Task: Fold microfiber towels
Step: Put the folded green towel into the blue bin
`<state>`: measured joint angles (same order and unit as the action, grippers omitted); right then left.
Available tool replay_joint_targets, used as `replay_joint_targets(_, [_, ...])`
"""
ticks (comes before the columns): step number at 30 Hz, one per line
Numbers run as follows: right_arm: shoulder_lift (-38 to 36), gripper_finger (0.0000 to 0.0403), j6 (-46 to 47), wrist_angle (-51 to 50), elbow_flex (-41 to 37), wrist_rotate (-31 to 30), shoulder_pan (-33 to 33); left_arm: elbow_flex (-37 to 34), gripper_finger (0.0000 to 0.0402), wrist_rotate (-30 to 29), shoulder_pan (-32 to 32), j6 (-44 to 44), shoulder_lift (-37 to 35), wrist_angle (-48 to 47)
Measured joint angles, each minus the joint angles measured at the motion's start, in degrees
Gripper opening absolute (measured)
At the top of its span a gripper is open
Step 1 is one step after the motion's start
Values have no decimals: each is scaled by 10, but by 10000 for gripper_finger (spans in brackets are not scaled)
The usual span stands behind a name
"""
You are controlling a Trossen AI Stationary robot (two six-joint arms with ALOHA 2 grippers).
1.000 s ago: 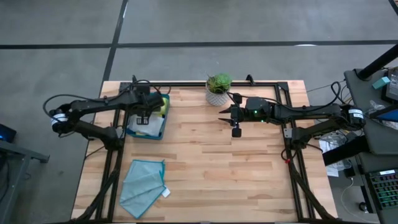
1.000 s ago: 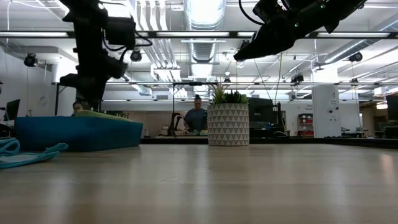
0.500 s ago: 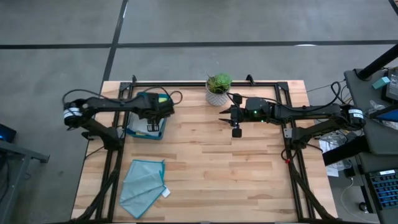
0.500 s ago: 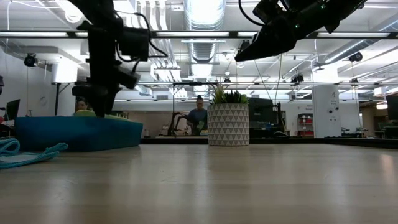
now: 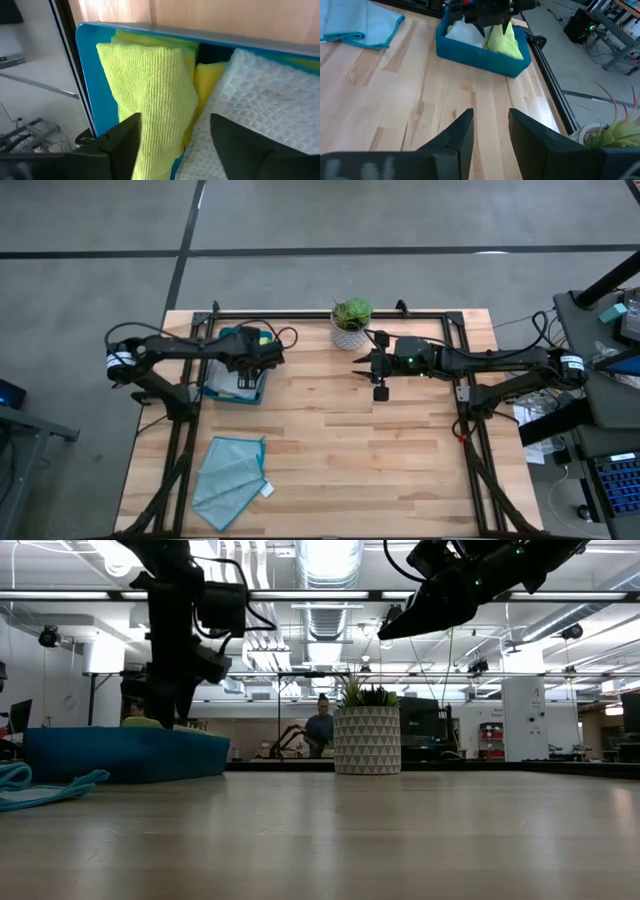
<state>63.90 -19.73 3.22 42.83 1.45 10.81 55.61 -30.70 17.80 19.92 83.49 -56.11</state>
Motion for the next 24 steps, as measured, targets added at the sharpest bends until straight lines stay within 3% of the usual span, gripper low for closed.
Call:
replay_joint_targets(6, [0,114,0,0,0,0,0,-11,275,-14,2,6,3,9])
replay_joint_targets(13, [0,114,0,0,0,0,0,-22,280,-15,2,30,16,66])
replay_joint_targets(24, [0,114,0,-1,0,0,0,-22,209,-22,13,30,64,70])
